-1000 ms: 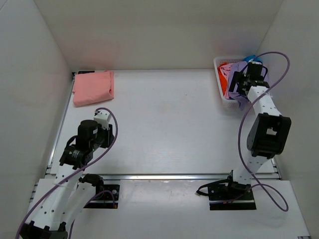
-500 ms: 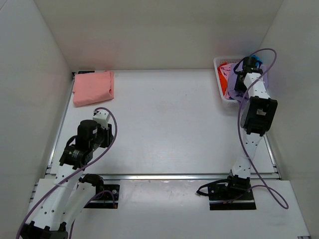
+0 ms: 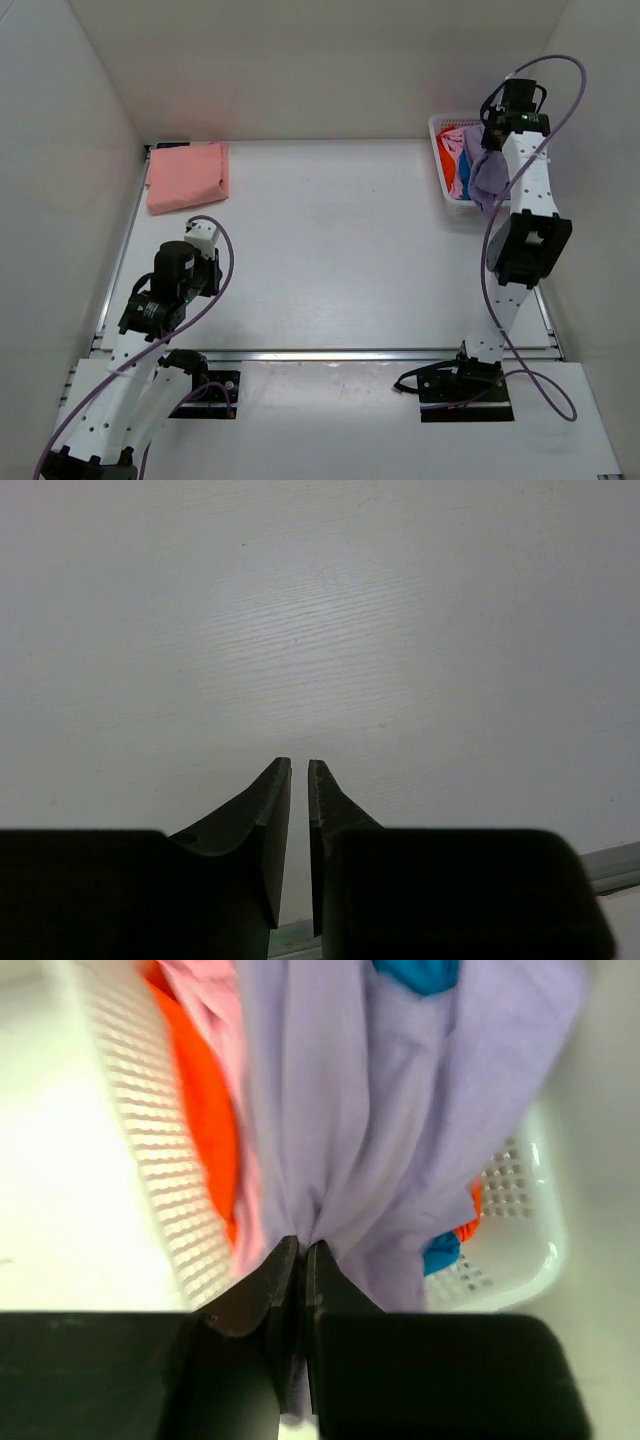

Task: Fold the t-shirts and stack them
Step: Grab crumpled tshirt from bin with the right arm, then move the tshirt to the center of the board

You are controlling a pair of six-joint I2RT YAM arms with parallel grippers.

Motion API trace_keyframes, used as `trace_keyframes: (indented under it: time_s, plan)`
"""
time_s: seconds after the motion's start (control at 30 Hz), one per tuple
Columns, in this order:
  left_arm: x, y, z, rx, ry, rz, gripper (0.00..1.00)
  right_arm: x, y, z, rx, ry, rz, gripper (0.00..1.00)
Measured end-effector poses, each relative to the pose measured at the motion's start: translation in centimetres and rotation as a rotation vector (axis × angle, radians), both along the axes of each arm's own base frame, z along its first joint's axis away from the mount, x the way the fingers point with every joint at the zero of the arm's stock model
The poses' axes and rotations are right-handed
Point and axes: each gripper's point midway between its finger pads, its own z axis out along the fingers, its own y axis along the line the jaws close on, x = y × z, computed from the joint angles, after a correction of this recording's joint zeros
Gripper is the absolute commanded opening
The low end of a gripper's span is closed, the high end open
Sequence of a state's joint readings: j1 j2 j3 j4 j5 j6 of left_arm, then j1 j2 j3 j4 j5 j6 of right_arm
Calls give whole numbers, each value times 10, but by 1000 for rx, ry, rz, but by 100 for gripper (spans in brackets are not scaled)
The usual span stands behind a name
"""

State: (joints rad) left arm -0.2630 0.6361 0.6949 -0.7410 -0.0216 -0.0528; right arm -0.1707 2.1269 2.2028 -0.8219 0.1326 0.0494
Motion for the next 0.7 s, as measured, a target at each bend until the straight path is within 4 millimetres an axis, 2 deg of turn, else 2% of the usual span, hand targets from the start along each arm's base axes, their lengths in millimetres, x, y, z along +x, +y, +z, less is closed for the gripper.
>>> trace_keyframes:
  time_s: [0.07, 0.13, 0.2, 0.33, 0.43, 0.53, 0.6, 0.67, 0.7]
  plan:
    - [0, 0, 1, 0, -3, 0, 23, -12, 12, 39, -17, -92, 18, 0]
    - [0, 0, 1, -2, -7, -2, 26, -37, 27, 81, -27, -199, 42, 0]
    - [-1, 0, 3, -3, -14, -2, 27, -69, 45, 133, -31, -332, 77, 0]
    - [-1, 0, 5, -7, -24, -4, 28, -136, 78, 253, -57, -655, 154, 0]
    - [-2, -1, 6, -8, -30, -7, 28, -190, 110, 312, -57, -845, 246, 0]
    - [-2, -1, 7, -9, -34, -9, 28, -226, 142, 338, -18, -931, 368, 0]
    - [-2, -1, 7, -9, -33, -10, 28, -240, 158, 346, 5, -964, 429, 0]
    - [-2, -2, 7, -9, -34, -12, 31, -239, 177, 339, 39, -956, 487, 0]
    - [-2, -1, 7, -8, -35, -13, 31, -233, 189, 325, 63, -928, 524, 0]
